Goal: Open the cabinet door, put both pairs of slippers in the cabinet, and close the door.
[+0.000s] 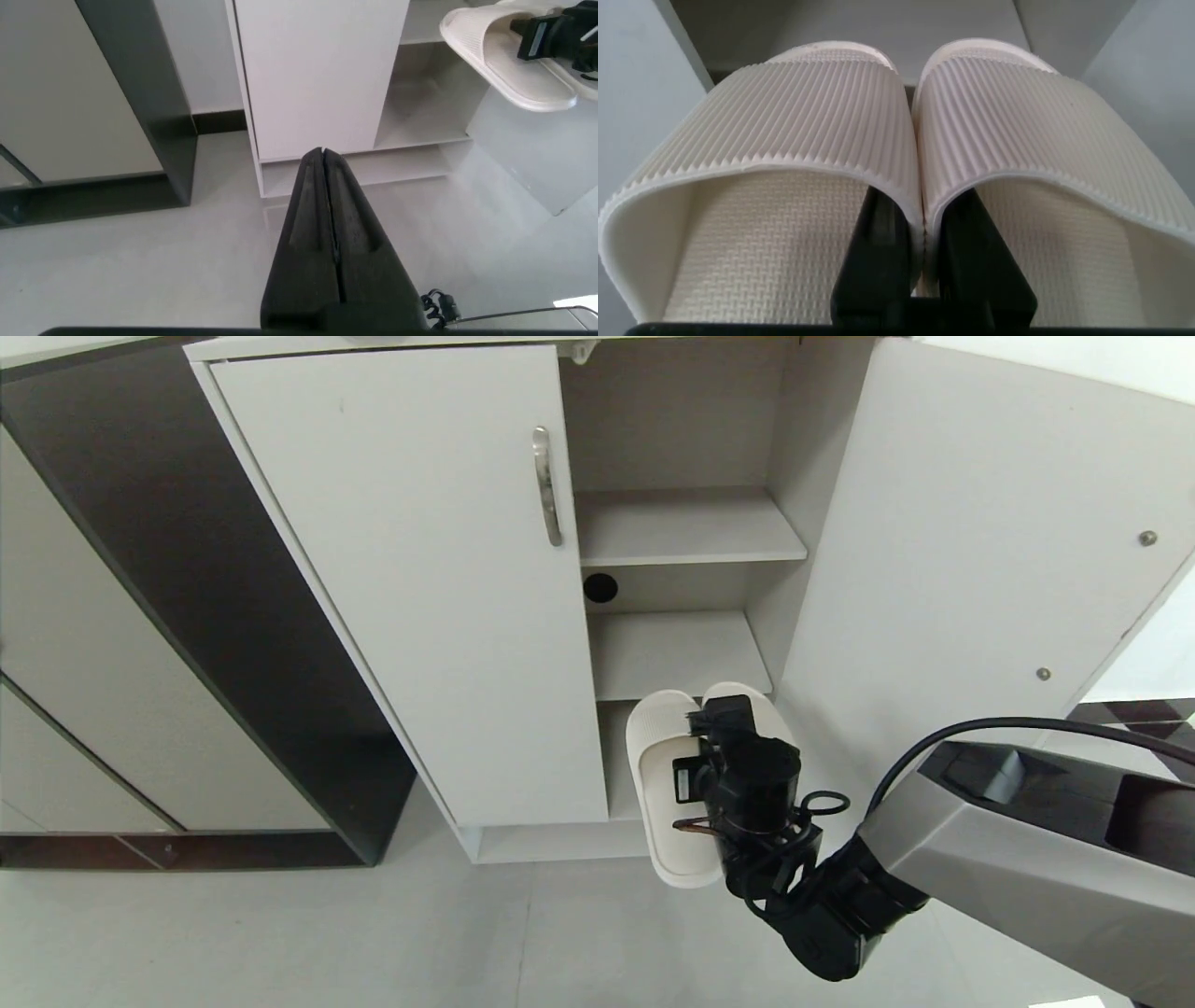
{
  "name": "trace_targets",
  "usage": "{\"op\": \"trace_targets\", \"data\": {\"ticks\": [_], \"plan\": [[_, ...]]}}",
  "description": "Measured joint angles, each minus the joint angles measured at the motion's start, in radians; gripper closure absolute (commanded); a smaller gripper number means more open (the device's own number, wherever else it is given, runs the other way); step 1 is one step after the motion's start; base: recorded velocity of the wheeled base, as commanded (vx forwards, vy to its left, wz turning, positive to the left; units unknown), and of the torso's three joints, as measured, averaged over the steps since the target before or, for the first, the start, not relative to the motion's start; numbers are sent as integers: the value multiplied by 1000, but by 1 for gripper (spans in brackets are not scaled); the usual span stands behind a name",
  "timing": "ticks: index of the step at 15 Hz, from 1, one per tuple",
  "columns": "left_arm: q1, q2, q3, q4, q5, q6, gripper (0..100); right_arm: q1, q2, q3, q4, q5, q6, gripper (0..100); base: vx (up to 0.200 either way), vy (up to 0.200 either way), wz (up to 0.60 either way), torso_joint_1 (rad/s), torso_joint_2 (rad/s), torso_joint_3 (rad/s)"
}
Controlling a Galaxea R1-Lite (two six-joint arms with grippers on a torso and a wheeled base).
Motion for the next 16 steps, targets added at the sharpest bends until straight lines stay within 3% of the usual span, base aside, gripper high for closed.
{"op": "trace_targets", "data": {"ticks": [16], "plan": [[0, 0, 0, 0, 0, 0, 100, -82, 8, 23, -47, -4, -30, 100, 0, 0, 0, 0, 0, 0]]}}
